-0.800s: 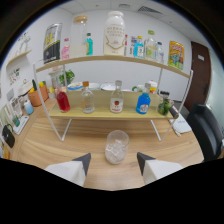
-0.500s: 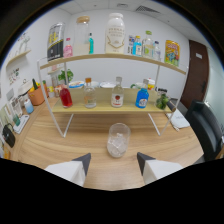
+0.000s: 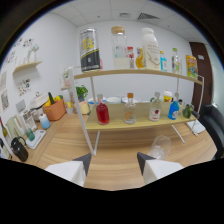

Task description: Make me a cup of Vodka Sunrise.

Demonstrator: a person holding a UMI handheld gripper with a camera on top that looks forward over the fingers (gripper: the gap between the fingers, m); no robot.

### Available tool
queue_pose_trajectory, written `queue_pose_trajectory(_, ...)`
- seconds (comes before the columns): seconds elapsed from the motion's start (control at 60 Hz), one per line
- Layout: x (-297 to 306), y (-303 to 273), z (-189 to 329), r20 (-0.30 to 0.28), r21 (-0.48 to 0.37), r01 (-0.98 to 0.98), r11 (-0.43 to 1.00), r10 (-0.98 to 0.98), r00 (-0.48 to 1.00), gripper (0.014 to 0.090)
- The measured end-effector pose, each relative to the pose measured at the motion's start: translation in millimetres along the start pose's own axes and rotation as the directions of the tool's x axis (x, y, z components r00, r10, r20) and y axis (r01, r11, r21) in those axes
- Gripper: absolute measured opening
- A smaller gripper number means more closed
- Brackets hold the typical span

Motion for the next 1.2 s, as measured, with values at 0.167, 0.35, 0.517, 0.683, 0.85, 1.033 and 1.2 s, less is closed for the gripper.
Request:
queue_pose_trajectory(0.167, -23.3, -44.7, 37.8, 0.017, 0.074, 0.007, 0.997, -0.009, 1.0, 0.0859)
queue_pose_trajectory(0.35, -32.1, -75.3, 83.4, 0.004, 0.113, 0.03, 0.993, -0.031, 1.0, 0.0853)
queue_pose_trajectory(0.517, -32.5, -91.3, 116.5, -0.025, 0.126, 0.043, 0.991, -0.041, 0.999, 0.0764)
queue_pose_trajectory(0.683, -31.8, -94.2, 140.5, -0.04, 0.113, 0.061, 0.992, -0.057, 0.998, 0.0548)
queue_pose_trajectory(0.85, -32.3, -94.2, 149.4, -0.044, 0.109, 0.078, 0.991, -0.073, 0.996, 0.0359)
queue_pose_trajectory(1.033, -34.0, -93.8, 144.4, -0.027, 0.131, 0.116, 0.985, -0.114, 0.993, 0.0347)
queue_pose_trajectory(1.2, -30.9, -98.5, 120.0, -0.011, 0.166, 0.125, 0.978, -0.125, 0.992, 0.0343)
